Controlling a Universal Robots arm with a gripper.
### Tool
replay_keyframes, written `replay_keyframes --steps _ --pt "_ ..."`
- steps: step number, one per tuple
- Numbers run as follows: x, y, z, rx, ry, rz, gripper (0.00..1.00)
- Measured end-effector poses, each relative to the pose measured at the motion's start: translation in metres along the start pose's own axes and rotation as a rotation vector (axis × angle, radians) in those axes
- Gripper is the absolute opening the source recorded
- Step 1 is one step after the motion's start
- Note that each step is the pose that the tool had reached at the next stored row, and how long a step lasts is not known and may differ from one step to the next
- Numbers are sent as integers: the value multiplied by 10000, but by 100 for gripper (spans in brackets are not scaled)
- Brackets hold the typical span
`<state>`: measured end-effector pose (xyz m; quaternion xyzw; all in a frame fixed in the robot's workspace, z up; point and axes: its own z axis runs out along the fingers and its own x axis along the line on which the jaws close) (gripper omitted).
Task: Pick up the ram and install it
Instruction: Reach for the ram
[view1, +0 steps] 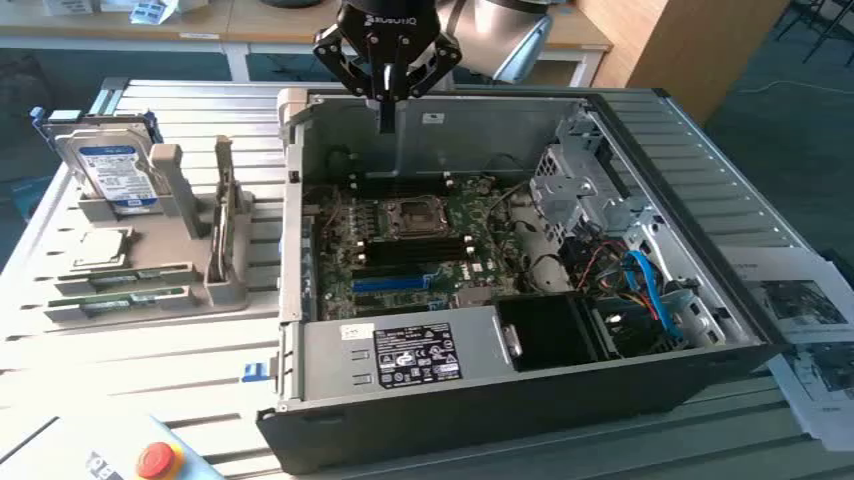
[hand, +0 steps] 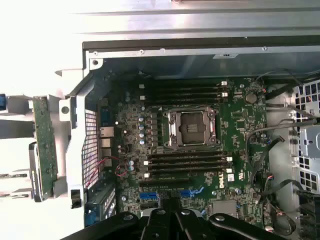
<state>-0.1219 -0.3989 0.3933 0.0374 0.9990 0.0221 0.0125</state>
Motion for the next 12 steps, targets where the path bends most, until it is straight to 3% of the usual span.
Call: replay_keyframes --steps 12 --pt "0 0 0 0 0 0 10"
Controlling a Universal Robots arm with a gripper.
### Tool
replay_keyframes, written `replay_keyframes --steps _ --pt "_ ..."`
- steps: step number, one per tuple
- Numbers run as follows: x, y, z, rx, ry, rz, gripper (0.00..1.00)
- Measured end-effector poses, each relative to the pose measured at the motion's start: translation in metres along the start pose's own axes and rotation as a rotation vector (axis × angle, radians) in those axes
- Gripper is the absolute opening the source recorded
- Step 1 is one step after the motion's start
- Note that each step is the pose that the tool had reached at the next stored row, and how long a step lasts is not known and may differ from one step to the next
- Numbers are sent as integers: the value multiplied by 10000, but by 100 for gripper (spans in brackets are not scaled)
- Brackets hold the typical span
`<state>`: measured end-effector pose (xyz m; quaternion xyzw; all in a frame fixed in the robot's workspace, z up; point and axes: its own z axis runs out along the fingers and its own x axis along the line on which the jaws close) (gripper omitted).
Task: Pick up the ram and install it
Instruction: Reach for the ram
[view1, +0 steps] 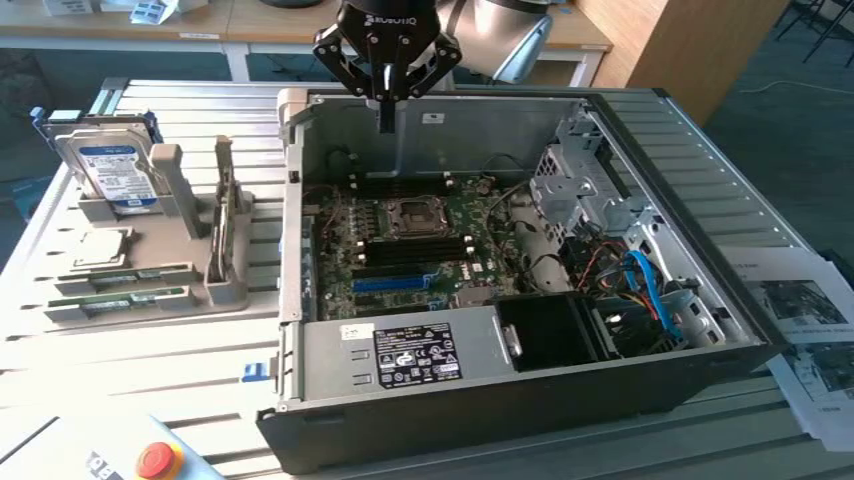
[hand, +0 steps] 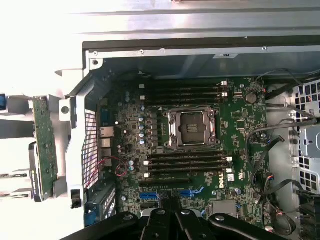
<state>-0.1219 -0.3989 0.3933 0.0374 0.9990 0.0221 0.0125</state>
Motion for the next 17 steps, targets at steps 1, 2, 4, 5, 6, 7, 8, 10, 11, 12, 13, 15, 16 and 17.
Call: replay_keyframes --steps 1,2,4,5,6,7,8,10,11,12,13,15,16,17 --pt "1 0 0 0 0 -1 10" --pt "7 0 -1 1 0 1 10" --pt "35 -1 -2 2 1 0 10" --pt "56 -2 -1 1 0 1 10" --pt "78 -3 -1 0 0 0 10" --pt "104 -4 -2 0 0 1 10" --pt "128 -6 -2 0 -1 0 10" --pt "177 -9 -4 0 0 -1 10" --pt "204 -10 -4 0 0 0 10" --pt "231 -12 -4 0 -1 1 10" --pt "263 -14 -5 -1 -1 0 10" --pt "320 -18 -6 0 -1 -1 10" --pt "347 -19 -7 1 0 -1 10" --pt "375 -21 -8 0 -1 1 10"
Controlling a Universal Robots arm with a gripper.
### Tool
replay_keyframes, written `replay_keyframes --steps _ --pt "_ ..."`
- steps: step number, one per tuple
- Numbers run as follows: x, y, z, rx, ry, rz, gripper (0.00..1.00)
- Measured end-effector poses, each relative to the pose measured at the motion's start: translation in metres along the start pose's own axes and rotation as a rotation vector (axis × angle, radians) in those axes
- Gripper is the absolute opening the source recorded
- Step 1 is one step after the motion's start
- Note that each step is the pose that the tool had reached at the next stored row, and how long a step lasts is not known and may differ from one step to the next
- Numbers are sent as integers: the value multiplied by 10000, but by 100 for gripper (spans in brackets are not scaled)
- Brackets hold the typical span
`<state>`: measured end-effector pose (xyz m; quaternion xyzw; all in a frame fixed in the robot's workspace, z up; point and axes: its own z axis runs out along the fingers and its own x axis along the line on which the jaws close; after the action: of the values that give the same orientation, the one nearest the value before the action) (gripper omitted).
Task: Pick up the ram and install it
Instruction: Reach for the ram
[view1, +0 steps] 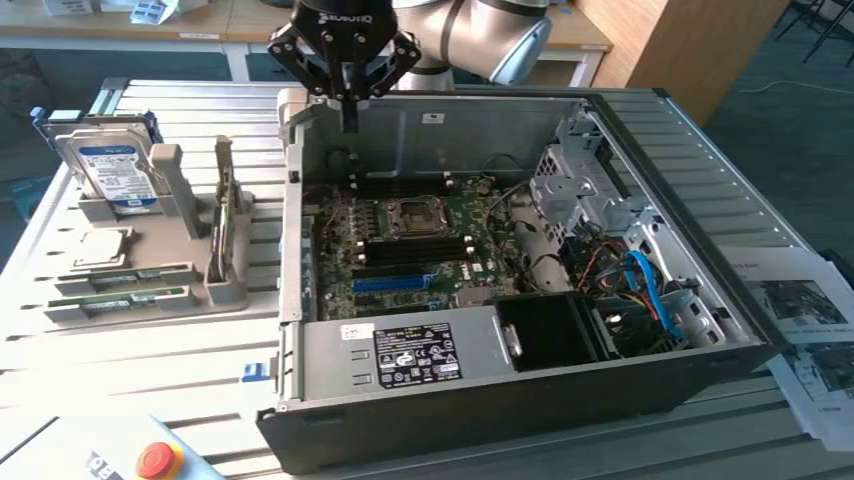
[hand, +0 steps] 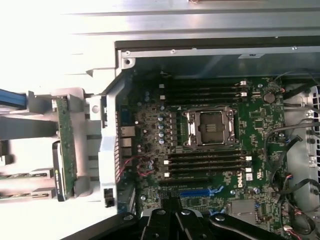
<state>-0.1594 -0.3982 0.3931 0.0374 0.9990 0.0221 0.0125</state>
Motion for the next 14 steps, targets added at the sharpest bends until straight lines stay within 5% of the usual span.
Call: replay_keyframes --steps 14 --pt "482 -27 -11 0 1 -2 10"
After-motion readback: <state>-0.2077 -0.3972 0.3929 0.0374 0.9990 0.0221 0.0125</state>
